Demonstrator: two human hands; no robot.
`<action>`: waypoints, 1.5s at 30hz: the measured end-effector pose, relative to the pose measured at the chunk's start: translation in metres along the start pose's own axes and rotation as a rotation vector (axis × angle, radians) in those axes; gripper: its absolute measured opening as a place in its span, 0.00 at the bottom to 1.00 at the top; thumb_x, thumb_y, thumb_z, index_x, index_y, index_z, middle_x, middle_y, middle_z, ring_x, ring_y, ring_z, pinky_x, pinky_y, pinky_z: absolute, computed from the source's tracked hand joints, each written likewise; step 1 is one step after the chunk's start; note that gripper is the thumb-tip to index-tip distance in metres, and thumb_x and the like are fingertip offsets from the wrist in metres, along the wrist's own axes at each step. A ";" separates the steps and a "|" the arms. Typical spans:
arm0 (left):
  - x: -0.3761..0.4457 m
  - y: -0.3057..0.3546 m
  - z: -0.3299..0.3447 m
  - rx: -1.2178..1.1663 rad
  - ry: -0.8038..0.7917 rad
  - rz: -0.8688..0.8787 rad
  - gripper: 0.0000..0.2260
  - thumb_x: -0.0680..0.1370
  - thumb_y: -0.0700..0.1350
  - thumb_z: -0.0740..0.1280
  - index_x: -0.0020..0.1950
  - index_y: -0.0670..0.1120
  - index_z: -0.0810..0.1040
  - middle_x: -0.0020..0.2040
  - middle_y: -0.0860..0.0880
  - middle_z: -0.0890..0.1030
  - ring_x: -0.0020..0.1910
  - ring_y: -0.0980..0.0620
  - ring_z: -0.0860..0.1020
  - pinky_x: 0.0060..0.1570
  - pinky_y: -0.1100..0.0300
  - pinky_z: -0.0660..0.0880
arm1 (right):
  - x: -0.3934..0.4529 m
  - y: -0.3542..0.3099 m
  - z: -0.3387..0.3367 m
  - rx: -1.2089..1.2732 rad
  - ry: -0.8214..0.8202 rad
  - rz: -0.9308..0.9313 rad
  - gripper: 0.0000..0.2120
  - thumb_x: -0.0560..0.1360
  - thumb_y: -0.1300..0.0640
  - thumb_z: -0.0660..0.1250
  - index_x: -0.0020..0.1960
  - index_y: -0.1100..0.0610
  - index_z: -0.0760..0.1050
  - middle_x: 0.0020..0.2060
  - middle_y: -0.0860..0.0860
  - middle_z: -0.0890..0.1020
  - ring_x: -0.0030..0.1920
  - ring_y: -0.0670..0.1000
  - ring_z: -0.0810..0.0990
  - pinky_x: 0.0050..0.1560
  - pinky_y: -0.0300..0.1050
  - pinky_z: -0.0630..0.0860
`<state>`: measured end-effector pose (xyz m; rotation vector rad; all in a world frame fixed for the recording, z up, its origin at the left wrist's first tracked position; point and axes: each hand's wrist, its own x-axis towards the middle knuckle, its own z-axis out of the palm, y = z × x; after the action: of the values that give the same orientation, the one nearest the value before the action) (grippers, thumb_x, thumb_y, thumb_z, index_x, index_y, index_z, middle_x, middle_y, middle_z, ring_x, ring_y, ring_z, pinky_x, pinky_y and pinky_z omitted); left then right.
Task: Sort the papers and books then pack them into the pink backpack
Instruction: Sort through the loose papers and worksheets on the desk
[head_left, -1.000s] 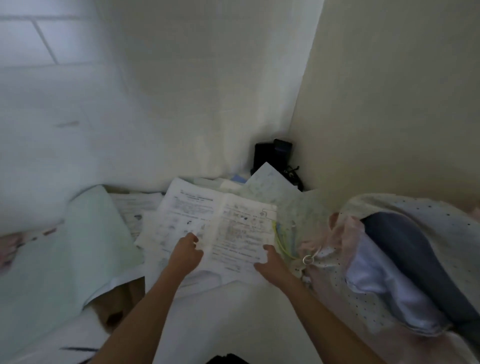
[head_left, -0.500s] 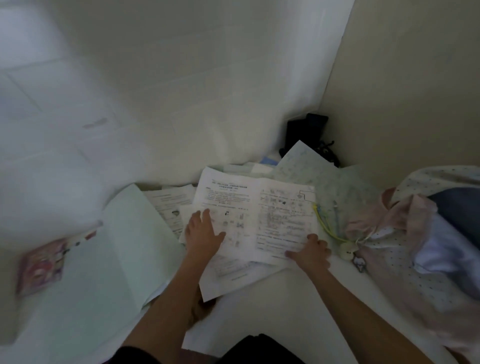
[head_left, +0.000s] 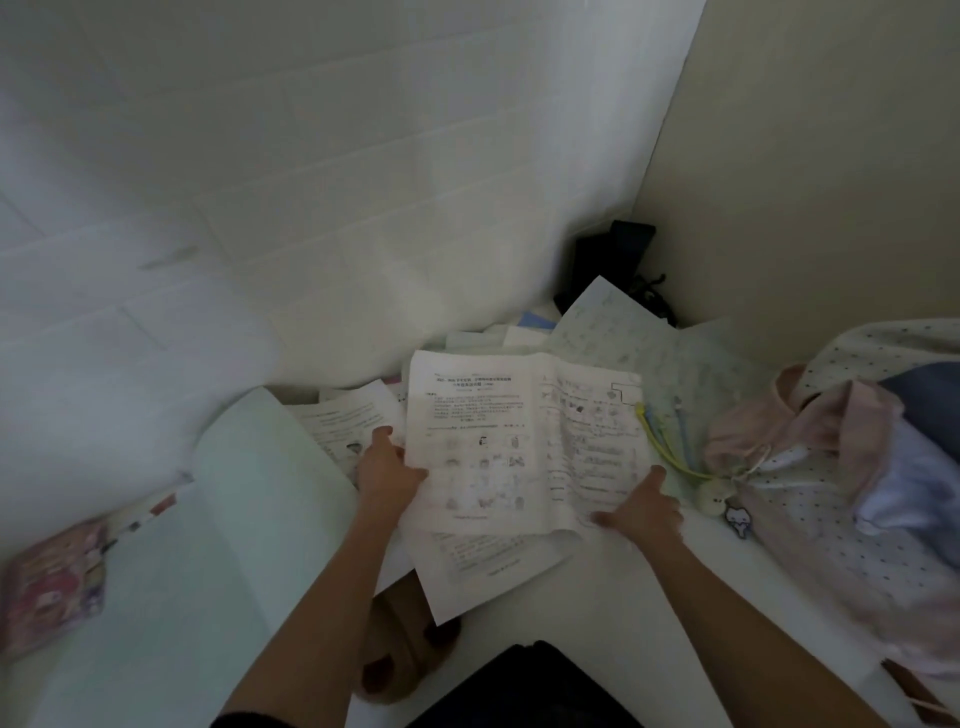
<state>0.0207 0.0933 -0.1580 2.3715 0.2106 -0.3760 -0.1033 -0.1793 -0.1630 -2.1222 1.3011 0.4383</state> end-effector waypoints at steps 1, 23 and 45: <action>0.000 0.001 0.000 -0.068 0.010 -0.011 0.32 0.69 0.40 0.74 0.69 0.42 0.63 0.55 0.41 0.79 0.54 0.44 0.78 0.55 0.52 0.75 | 0.002 0.001 -0.002 0.026 -0.013 -0.019 0.52 0.63 0.54 0.80 0.72 0.59 0.46 0.67 0.65 0.66 0.66 0.64 0.68 0.63 0.58 0.69; -0.010 -0.016 -0.018 -0.367 -0.058 0.000 0.25 0.80 0.37 0.59 0.75 0.50 0.58 0.69 0.40 0.69 0.65 0.40 0.71 0.66 0.46 0.68 | -0.040 -0.029 -0.003 0.122 0.290 -0.259 0.16 0.78 0.60 0.57 0.65 0.58 0.67 0.58 0.61 0.76 0.56 0.61 0.77 0.46 0.46 0.68; -0.036 -0.007 0.007 -0.563 -0.209 -0.059 0.10 0.76 0.45 0.68 0.56 0.45 0.80 0.48 0.48 0.83 0.44 0.51 0.82 0.41 0.59 0.79 | -0.072 -0.068 0.026 0.134 -0.183 -0.684 0.37 0.76 0.50 0.67 0.77 0.58 0.50 0.76 0.54 0.57 0.75 0.53 0.56 0.73 0.45 0.54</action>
<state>-0.0160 0.0923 -0.1554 1.7636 0.2509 -0.5135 -0.0758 -0.0900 -0.1209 -2.1875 0.4359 0.2314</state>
